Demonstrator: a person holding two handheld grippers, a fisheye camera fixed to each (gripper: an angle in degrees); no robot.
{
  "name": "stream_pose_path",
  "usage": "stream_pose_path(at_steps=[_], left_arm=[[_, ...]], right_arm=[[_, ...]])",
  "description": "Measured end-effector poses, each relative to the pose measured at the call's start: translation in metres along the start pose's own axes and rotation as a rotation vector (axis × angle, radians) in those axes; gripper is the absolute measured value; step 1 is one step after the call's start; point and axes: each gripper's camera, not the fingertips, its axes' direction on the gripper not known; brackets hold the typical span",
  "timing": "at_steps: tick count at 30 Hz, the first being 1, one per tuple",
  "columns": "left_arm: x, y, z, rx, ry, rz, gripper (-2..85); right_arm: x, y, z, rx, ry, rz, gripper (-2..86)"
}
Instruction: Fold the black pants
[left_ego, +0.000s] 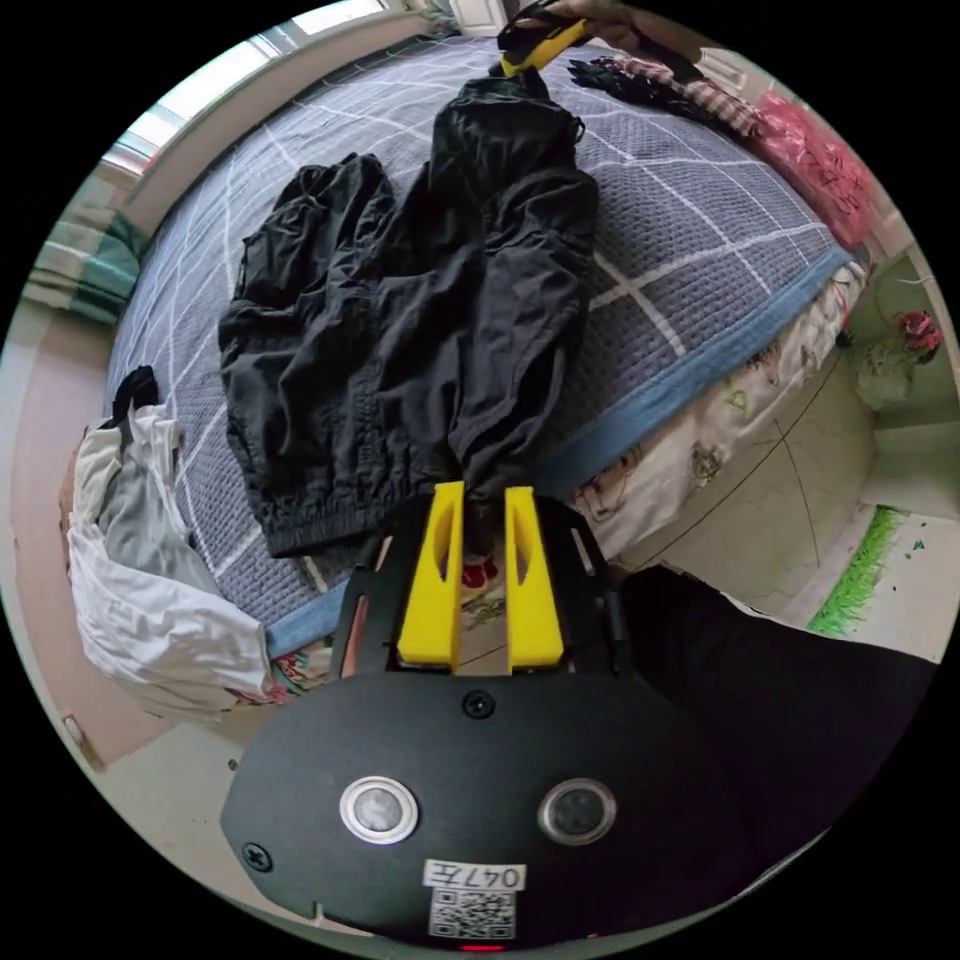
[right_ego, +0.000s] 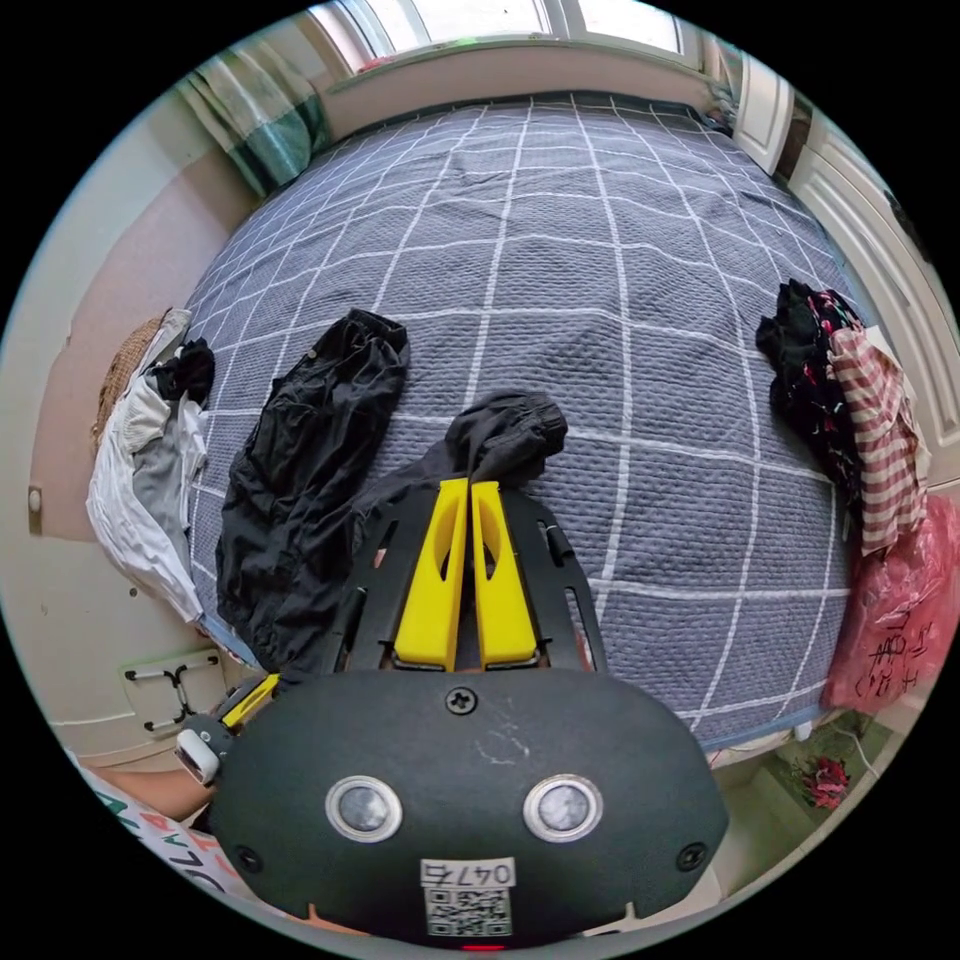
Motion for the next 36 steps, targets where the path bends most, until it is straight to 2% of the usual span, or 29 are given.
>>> stream_pose_path(at_steps=[2, 5, 11, 13, 16, 20, 24, 25, 29, 31, 33, 36], left_arm=[[-0.014, 0.004, -0.008, 0.025, 0.025, -0.016, 2.9], [-0.051, 0.012, -0.024, 0.047, 0.17, -0.107, 1.6], [-0.168, 0.04, -0.043, 0.063, 0.587, -0.395, 1.0], [-0.216, 0.052, -0.028, 0.059, 0.796, -0.515, 1.2], [-0.26, 0.069, -0.001, 0.082, 0.98, -0.663, 1.7], [-0.283, 0.073, 0.008, 0.072, 0.865, -0.707, 3.2], [-0.283, 0.065, 0.007, 0.029, 0.613, -0.705, 11.0], [-0.281, 0.065, 0.007, 0.014, 0.568, -0.701, 13.7], [-0.279, 0.078, -0.014, 0.017, 0.417, -0.695, 15.5], [-0.271, 0.073, -0.049, 0.031, 0.246, -0.538, 13.6], [-0.261, 0.058, -0.073, 0.042, 0.183, -0.395, 12.3], [-0.246, 0.024, -0.104, 0.141, 0.183, -0.222, 10.4]], right_arm=[[-0.004, -0.002, -0.003, 0.005, -0.003, -0.001, -0.3], [-0.015, -0.009, -0.01, 0.01, -0.026, -0.01, -0.4], [-0.062, -0.068, -0.022, 0.014, -0.026, -0.091, -0.4], [-0.083, -0.096, -0.011, -0.023, -0.027, -0.122, -0.4], [-0.125, -0.142, 0.017, -0.057, -0.013, -0.183, -0.4], [-0.187, -0.192, 0.072, -0.095, 0.019, -0.304, -0.3], [-0.221, -0.209, 0.138, -0.079, 0.061, -0.413, 1.1], [-0.222, -0.209, 0.146, -0.077, 0.049, -0.416, 1.4], [-0.218, -0.199, 0.149, 0.039, -0.096, -0.383, 4.9], [-0.213, -0.192, 0.124, 0.127, -0.156, -0.377, 5.6], [-0.203, -0.175, 0.082, 0.233, -0.213, -0.39, 5.2], [-0.191, -0.141, 0.052, 0.294, -0.212, -0.388, 3.7]])
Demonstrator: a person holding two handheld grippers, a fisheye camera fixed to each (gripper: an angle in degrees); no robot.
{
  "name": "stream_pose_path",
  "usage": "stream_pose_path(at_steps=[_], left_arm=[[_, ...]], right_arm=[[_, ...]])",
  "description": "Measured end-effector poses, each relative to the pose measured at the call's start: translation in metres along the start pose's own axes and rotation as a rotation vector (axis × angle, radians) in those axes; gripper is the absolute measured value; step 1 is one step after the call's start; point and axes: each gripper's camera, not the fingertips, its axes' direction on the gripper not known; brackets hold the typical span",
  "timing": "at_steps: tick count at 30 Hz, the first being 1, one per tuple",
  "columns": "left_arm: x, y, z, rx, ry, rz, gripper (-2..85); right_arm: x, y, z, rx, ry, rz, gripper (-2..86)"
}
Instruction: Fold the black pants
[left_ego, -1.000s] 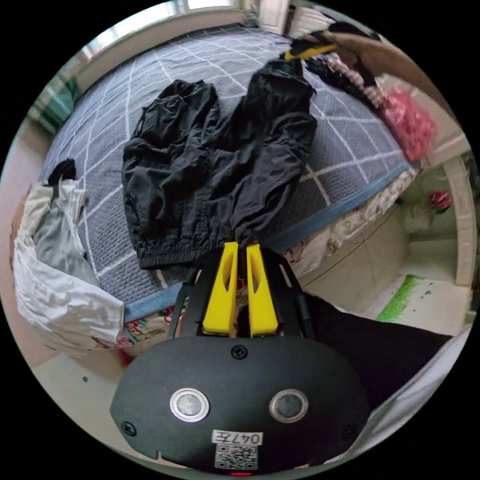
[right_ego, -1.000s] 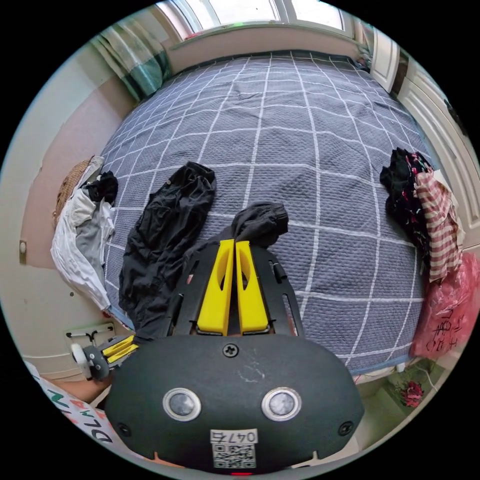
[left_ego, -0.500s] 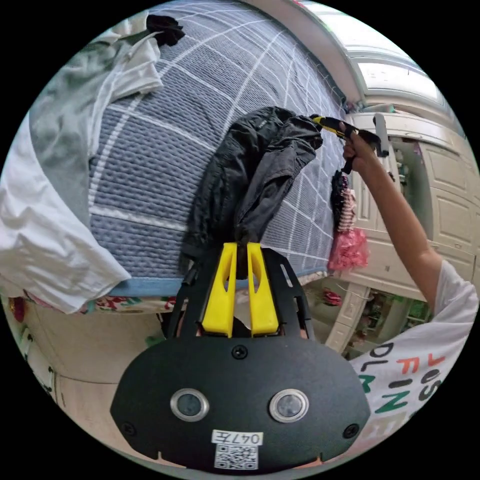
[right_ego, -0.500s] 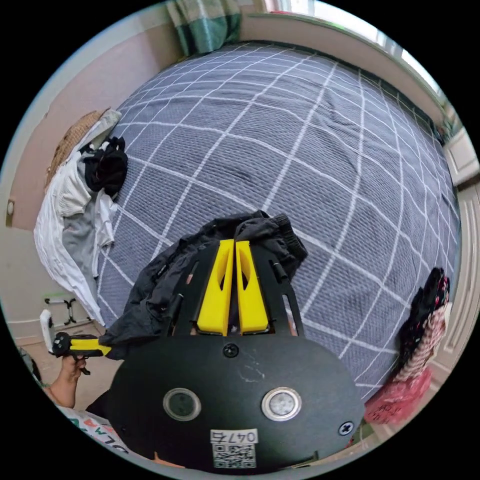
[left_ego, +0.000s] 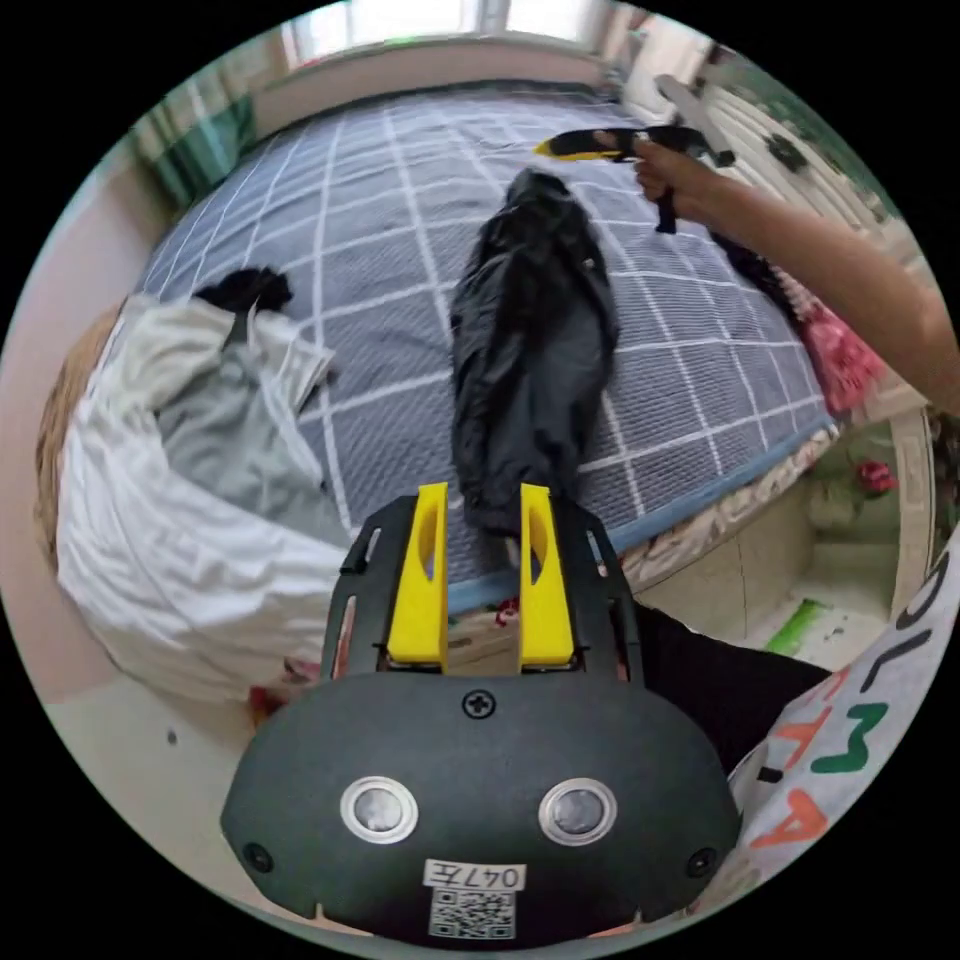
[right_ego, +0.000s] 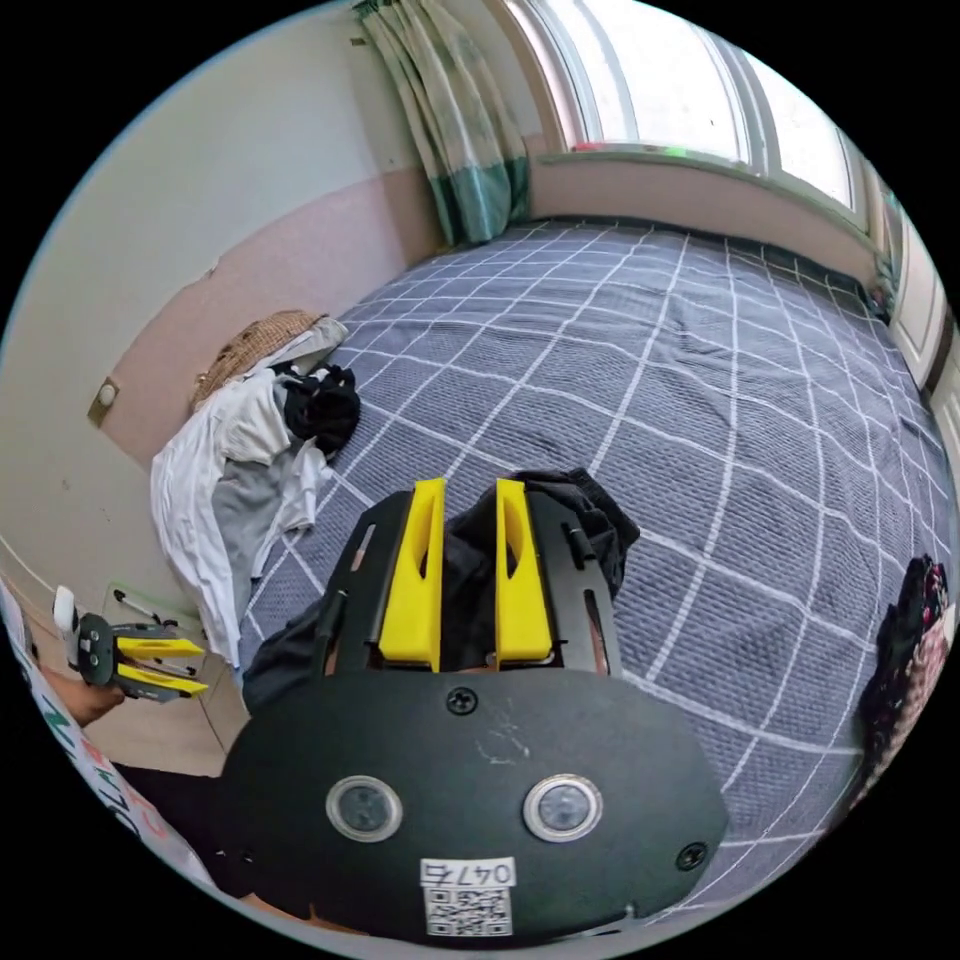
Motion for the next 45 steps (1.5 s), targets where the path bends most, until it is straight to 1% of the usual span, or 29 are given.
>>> stream_pose_path(at_steps=[3, 5, 7, 8, 10, 13, 15, 16, 19, 21, 22, 24, 25, 27, 29, 31, 33, 34, 36, 39, 40, 43, 45], left_arm=[[0.012, -0.032, 0.015, 0.011, 0.022, 0.053, 10.9], [0.012, -0.042, 0.035, -0.027, 0.022, 0.04, 11.3], [0.011, -0.046, 0.062, -0.109, 0.024, 0.03, 12.1], [0.011, -0.045, 0.066, -0.122, 0.012, 0.033, 12.2], [0.013, -0.042, 0.077, -0.151, -0.04, 0.055, 12.4], [0.012, -0.039, 0.084, -0.155, -0.044, 0.055, 12.2], [0.012, -0.041, 0.085, -0.152, -0.047, 0.054, 12.1], [0.012, -0.043, 0.081, -0.15, -0.057, 0.053, 12.0], [0.012, -0.045, 0.056, -0.114, -0.086, 0.028, 11.9], [0.011, -0.046, 0.03, -0.065, -0.096, 0.019, 11.4], [0.011, -0.048, 0.013, -0.024, -0.089, 0.016, 10.9], [0.01, -0.059, -0.003, 0.022, -0.043, 0.025, 10.3], [0.01, -0.07, -0.005, 0.047, -0.02, 0.035, 10.3], [0.01, -0.087, 0.003, 0.078, -0.031, 0.037, 10.5], [0.007, -0.102, 0.024, 0.05, -0.042, 0.018, 11.2], [0.0, -0.113, 0.061, -0.019, -0.003, -0.029, 11.7], [-0.005, -0.116, 0.086, -0.097, 0.031, -0.051, 11.9], [-0.008, -0.116, 0.087, -0.094, 0.032, -0.06, 11.9], [-0.009, -0.114, 0.073, -0.051, 0.014, -0.054, 11.3], [-0.009, -0.112, 0.049, 0.01, -0.022, -0.021, 10.8], [-0.01, -0.112, 0.046, 0.009, -0.027, -0.018, 10.8], [-0.02, -0.116, 0.061, -0.044, 0.008, -0.037, 10.8], [-0.024, -0.118, 0.064, -0.05, 0.026, -0.049, 10.7]], right_arm=[[0.001, 0.021, -0.005, -0.009, 0.002, 0.035, 2.0], [-0.01, 0.027, 0.009, -0.047, 0.013, -0.024, 1.1], [-0.03, 0.031, 0.039, -0.144, 0.051, -0.129, 0.7], [-0.041, 0.035, 0.062, -0.184, 0.057, -0.171, 0.5], [-0.051, 0.035, 0.091, -0.181, 0.049, -0.177, 0.3], [-0.061, 0.018, 0.144, -0.213, 0.037, -0.186, 0.2], [-0.061, 0.008, 0.189, -0.347, 0.004, -0.19, 0.2], [-0.06, 0.007, 0.193, -0.359, 0.0, -0.193, 0.3], [-0.054, 0.002, 0.164, -0.28, -0.052, -0.169, 0.7], [-0.046, 0.003, 0.108, -0.149, -0.069, -0.168, 0.7], [-0.043, 0.004, 0.095, -0.119, -0.054, -0.165, 0.6], [-0.022, 0.003, 0.059, -0.02, 0.066, -0.143, 0.1], [-0.015, 0.001, 0.058, -0.016, 0.099, -0.136, 0.1], [0.016, -0.006, 0.08, -0.105, 0.174, -0.104, -0.2], [0.038, -0.004, 0.11, -0.194, 0.215, -0.078, -0.3], [0.058, 0.005, 0.14, -0.277, 0.261, -0.046, -0.4], [0.078, 0.019, 0.172, -0.394, 0.219, -0.038, -0.4], [0.08, 0.02, 0.17, -0.374, 0.215, -0.035, -0.4], [0.079, 0.022, 0.137, -0.221, 0.169, -0.005, -0.4], [0.066, 0.046, 0.084, -0.083, 0.148, -0.011, -0.5], [0.063, 0.053, 0.077, -0.069, 0.154, -0.014, -0.5], [0.066, 0.082, 0.072, -0.093, 0.152, 0.0, -0.5], [0.085, 0.1, 0.11, -0.246, 0.116, 0.037, -0.3]])
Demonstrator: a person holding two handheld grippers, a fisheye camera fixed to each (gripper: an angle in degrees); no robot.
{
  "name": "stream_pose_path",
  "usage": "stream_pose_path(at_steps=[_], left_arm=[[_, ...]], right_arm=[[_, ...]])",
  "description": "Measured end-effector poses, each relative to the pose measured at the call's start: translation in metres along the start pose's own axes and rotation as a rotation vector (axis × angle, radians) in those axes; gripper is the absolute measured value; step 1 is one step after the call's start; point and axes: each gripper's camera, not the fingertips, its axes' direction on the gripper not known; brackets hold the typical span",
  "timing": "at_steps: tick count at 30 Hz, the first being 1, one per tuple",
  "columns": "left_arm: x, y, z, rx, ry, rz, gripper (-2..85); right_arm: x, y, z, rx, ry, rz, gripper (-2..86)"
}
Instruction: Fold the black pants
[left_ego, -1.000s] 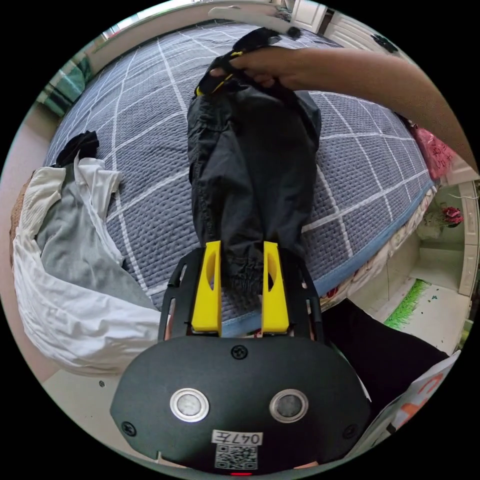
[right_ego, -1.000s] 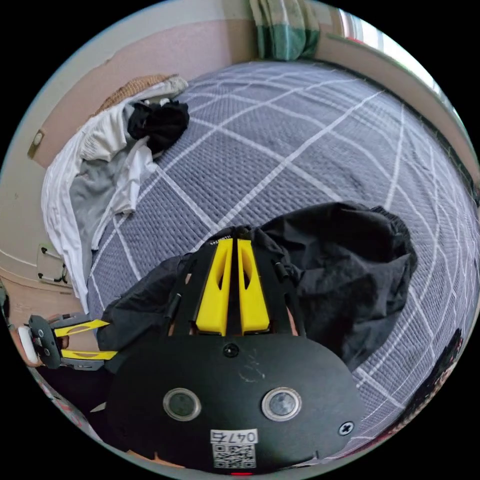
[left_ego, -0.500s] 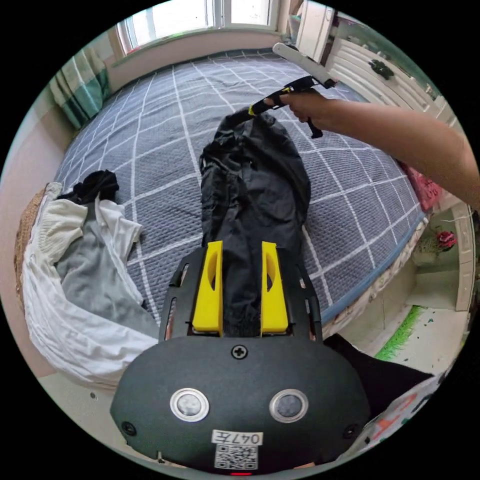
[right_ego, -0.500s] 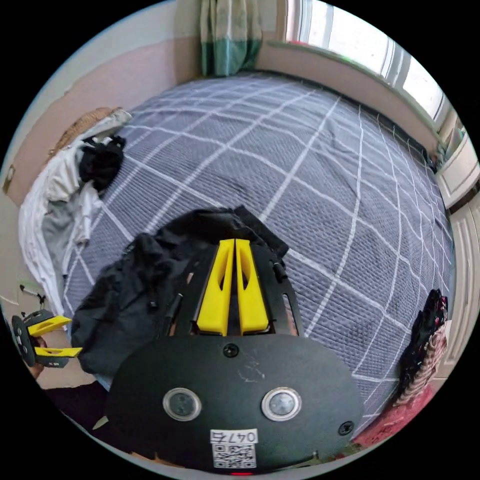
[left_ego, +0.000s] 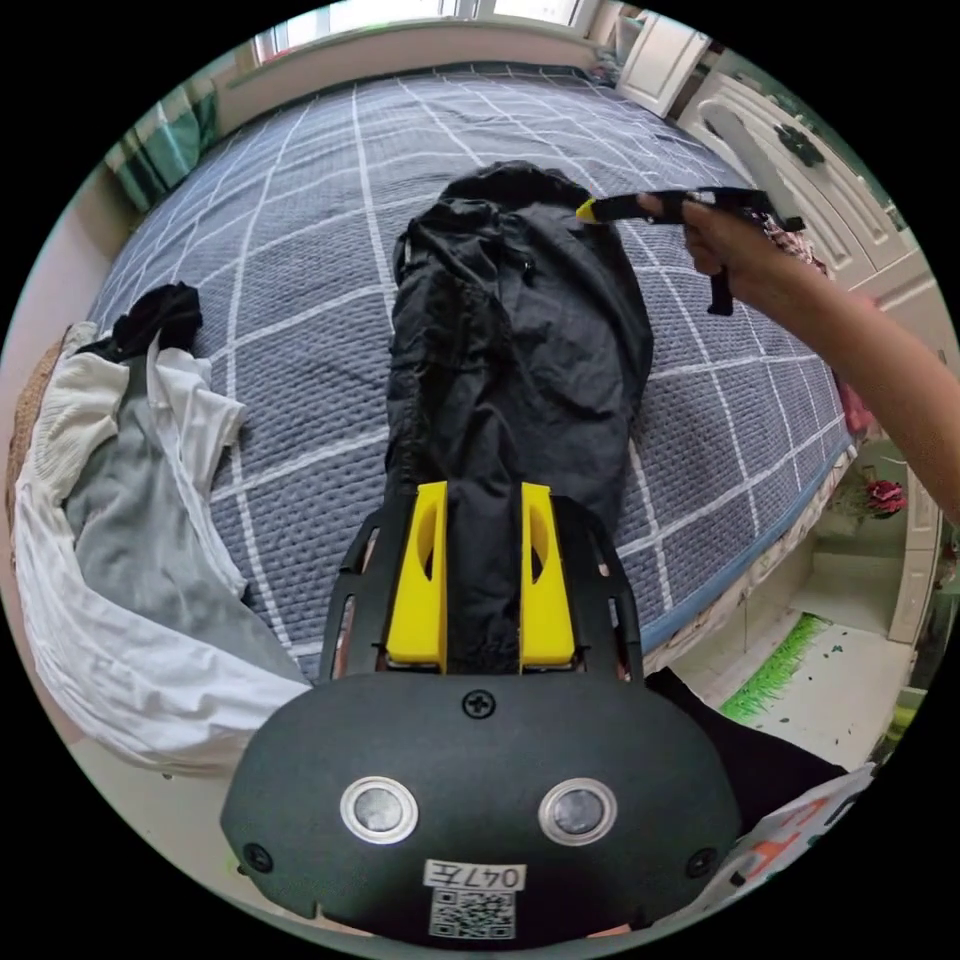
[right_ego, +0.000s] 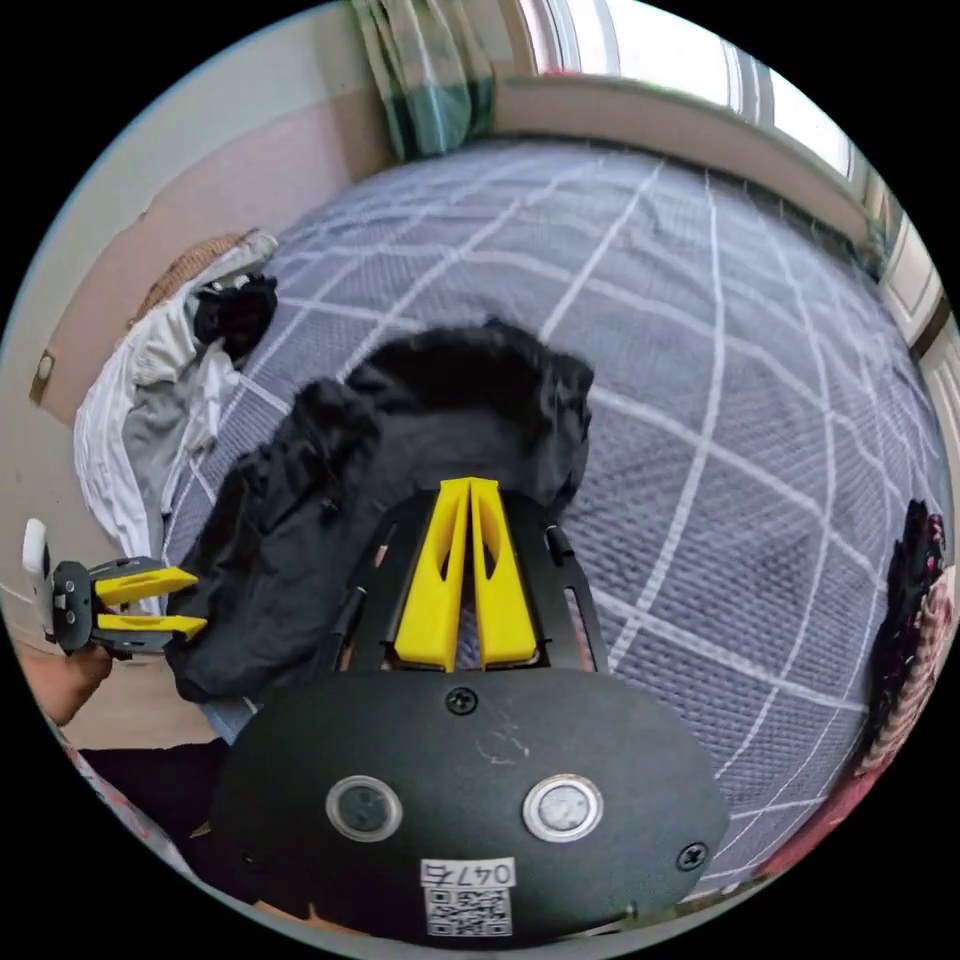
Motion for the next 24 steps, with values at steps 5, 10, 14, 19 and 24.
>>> stream_pose_path(at_steps=[5, 10, 14, 19, 24], left_arm=[[-0.014, -0.022, -0.043, 0.164, -0.021, 0.065, 10.7], [-0.041, -0.102, -0.051, 0.135, 0.03, 0.174, 13.8], [-0.026, -0.139, -0.033, 0.124, 0.086, 0.25, 14.7], [-0.012, -0.189, 0.026, 0.034, 0.009, 0.272, 16.5], [-0.033, -0.198, 0.066, -0.029, 0.093, 0.216, 16.2]], right_arm=[[0.017, 0.022, -0.016, 0.129, -0.03, 0.074, 3.9], [0.057, 0.044, -0.036, 0.212, -0.052, 0.236, 11.1], [0.086, 0.026, -0.008, 0.172, -0.14, 0.272, 13.2], [0.088, 0.013, 0.026, 0.093, -0.141, 0.267, 12.7], [0.057, 0.019, 0.029, 0.078, -0.035, 0.171, 8.1]])
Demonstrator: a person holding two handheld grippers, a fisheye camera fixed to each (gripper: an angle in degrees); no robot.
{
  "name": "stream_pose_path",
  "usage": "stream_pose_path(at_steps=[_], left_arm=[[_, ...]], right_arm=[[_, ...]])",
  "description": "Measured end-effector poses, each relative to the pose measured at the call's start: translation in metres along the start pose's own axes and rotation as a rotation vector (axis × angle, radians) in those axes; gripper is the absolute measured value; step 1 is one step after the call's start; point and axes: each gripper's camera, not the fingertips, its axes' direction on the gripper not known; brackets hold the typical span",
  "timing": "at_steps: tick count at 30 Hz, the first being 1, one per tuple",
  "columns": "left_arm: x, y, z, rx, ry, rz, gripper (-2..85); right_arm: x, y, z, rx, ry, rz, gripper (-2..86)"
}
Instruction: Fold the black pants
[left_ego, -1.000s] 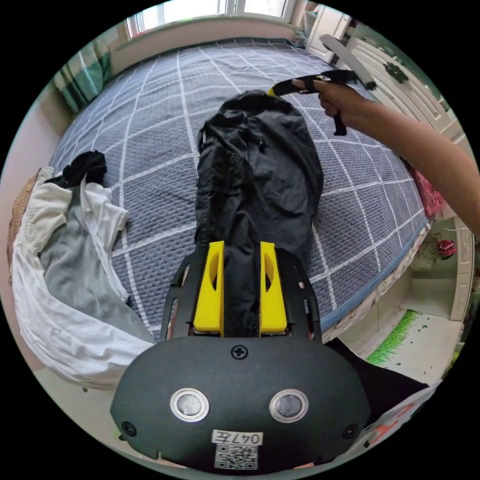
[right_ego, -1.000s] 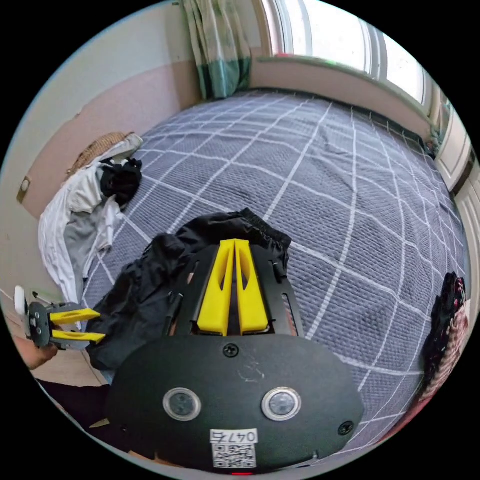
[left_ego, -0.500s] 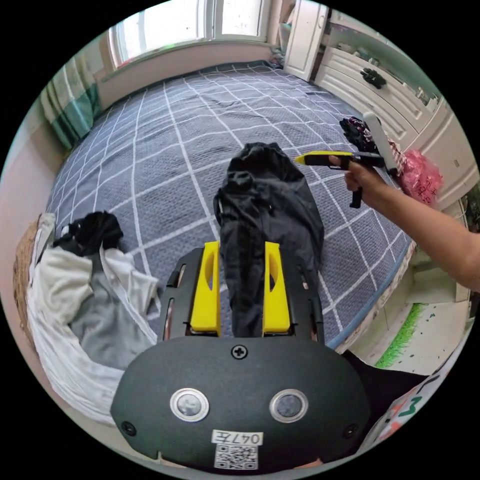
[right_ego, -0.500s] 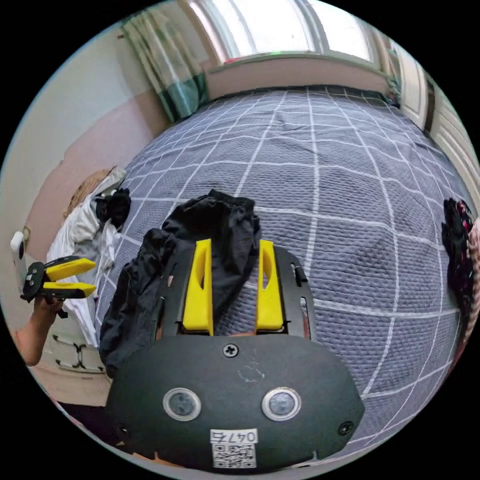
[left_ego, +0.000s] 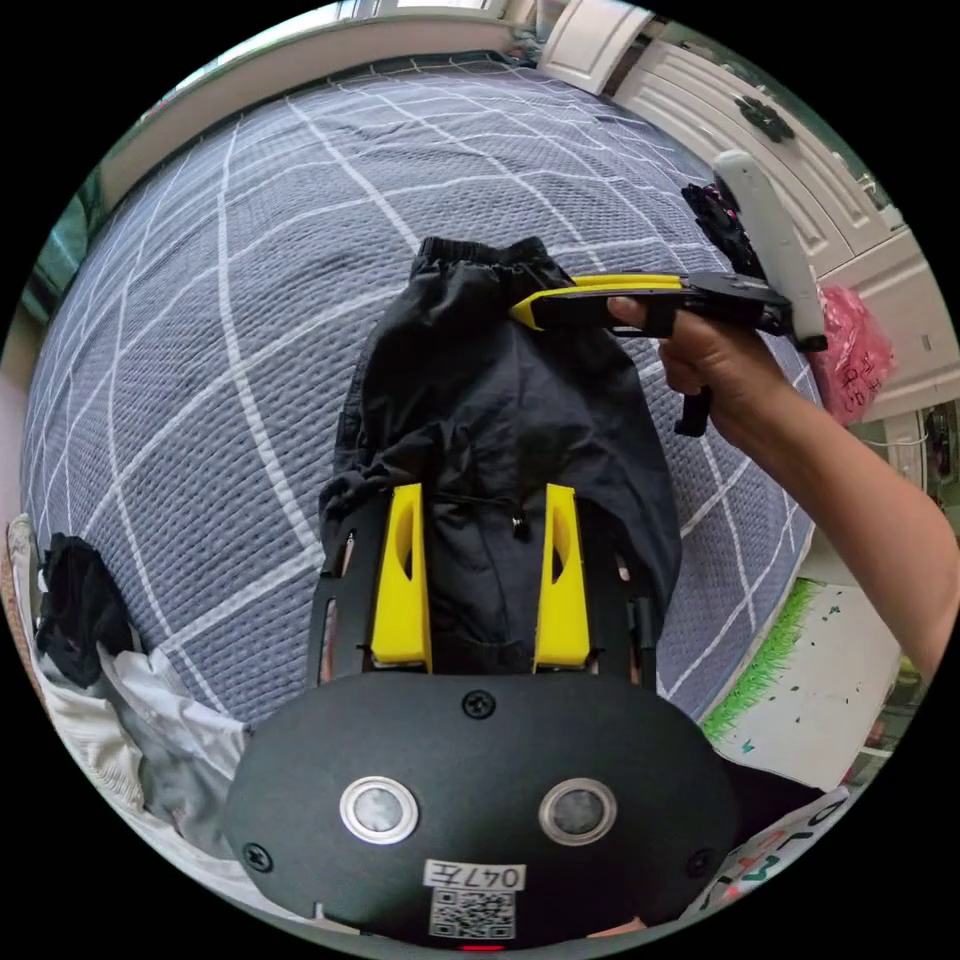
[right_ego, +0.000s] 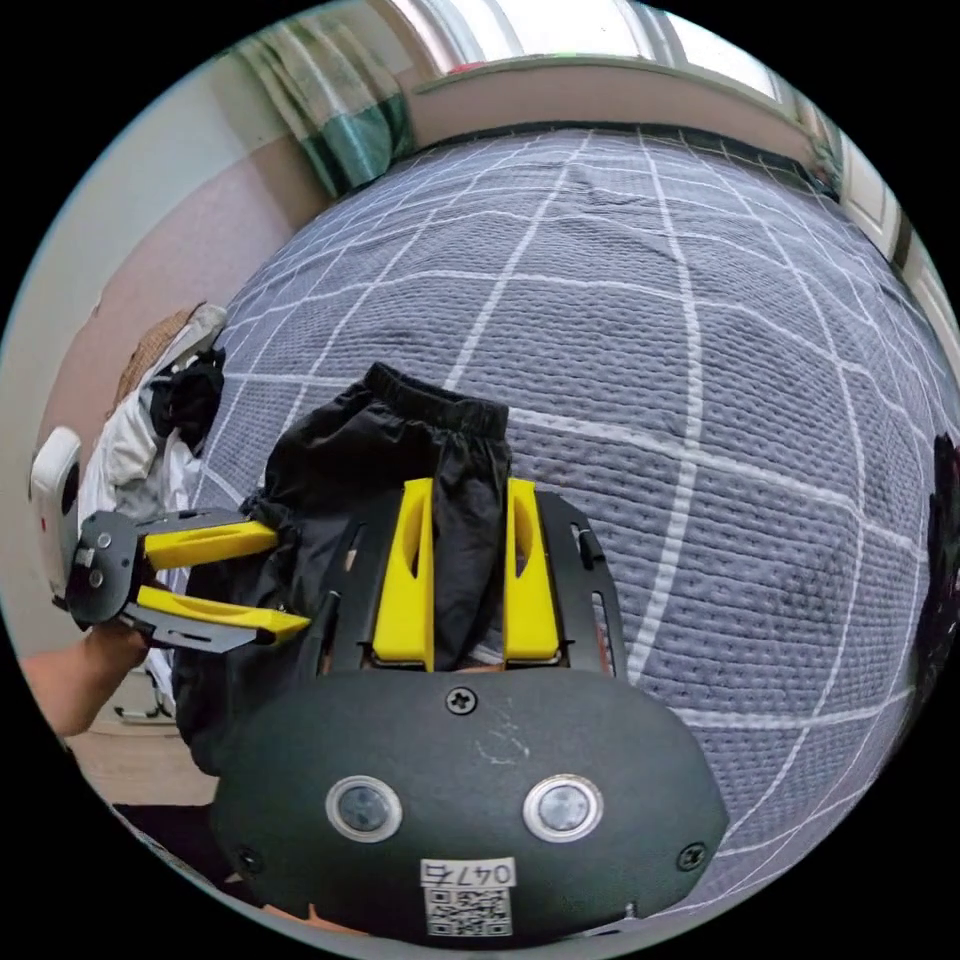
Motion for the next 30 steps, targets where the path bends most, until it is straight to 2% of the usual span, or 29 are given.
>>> stream_pose_path(at_steps=[4, 7, 8, 10, 13, 16, 21, 26, 30], left_arm=[[-0.008, 0.0, 0.007, -0.025, -0.013, 0.017, 15.7], [-0.018, 0.004, 0.011, -0.028, 0.015, -0.001, 15.3], [-0.021, 0.005, 0.012, -0.029, 0.024, -0.007, 15.1], [-0.031, 0.008, 0.017, -0.034, 0.057, -0.032, 14.7], [-0.042, 0.018, 0.015, -0.017, 0.098, -0.064, 15.2], [-0.052, 0.047, -0.015, 0.075, 0.131, -0.117, 15.8], [-0.069, 0.138, -0.072, 0.194, 0.085, -0.22, 14.1], [-0.072, 0.222, -0.086, 0.19, 0.073, -0.299, 13.7], [-0.062, 0.273, -0.076, 0.17, 0.076, -0.361, 13.5]], right_arm=[[-0.011, 0.004, -0.003, 0.019, 0.04, -0.039, 8.6], [0.003, 0.0, 0.004, -0.028, -0.083, 0.052, 7.4], [0.005, 0.001, 0.003, -0.03, -0.104, 0.069, 4.6], [0.001, 0.005, 0.001, -0.041, -0.159, 0.039, 2.2], [-0.023, 0.021, -0.023, 0.061, -0.124, -0.033, 1.0], [-0.063, 0.043, -0.058, 0.174, -0.102, -0.17, 0.8], [-0.171, 0.106, -0.105, 0.262, 0.012, -0.587, 0.6], [-0.262, 0.188, -0.114, 0.269, 0.134, -0.936, 0.4], [-0.308, 0.237, -0.119, 0.308, 0.152, -1.037, 0.4]])
